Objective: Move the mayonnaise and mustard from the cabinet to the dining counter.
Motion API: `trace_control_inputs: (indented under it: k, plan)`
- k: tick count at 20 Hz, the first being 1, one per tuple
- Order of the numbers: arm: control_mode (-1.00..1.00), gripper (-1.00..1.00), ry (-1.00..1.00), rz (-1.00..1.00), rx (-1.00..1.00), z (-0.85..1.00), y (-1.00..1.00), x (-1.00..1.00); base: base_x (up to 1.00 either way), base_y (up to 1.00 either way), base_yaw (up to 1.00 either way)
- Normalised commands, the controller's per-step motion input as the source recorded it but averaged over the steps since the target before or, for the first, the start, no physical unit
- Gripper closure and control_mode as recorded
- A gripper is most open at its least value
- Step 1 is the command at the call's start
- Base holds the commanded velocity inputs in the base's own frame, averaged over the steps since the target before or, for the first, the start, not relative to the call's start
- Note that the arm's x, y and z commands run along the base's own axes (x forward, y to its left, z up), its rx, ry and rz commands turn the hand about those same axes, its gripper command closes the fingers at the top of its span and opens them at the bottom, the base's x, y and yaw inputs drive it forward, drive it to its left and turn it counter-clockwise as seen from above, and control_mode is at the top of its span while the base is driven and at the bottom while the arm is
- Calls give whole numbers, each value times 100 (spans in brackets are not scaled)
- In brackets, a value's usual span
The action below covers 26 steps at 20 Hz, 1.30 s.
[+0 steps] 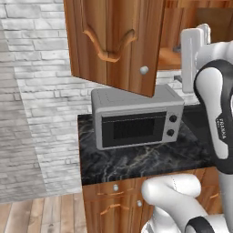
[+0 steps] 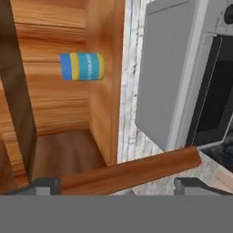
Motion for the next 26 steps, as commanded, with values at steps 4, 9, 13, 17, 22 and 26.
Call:
trace_control_inputs:
  k: [4,9,13,17,22,26]
  plan:
    - [-100,-100,0,44,8,-24,0,49,0,0,0]
    - [-100,-100,-2,47,9,-6,13,50,0,0,0]
    - [-100,-100,-9,44,2,0,57,16,0,0,0]
    - [-100,-100,-10,34,-6,0,100,-32,0,0,0]
    - [-100,-100,-7,22,-21,0,100,-84,0,0,0]
    - [-100,-100,-6,0,-14,-6,100,-4,0,0,0]
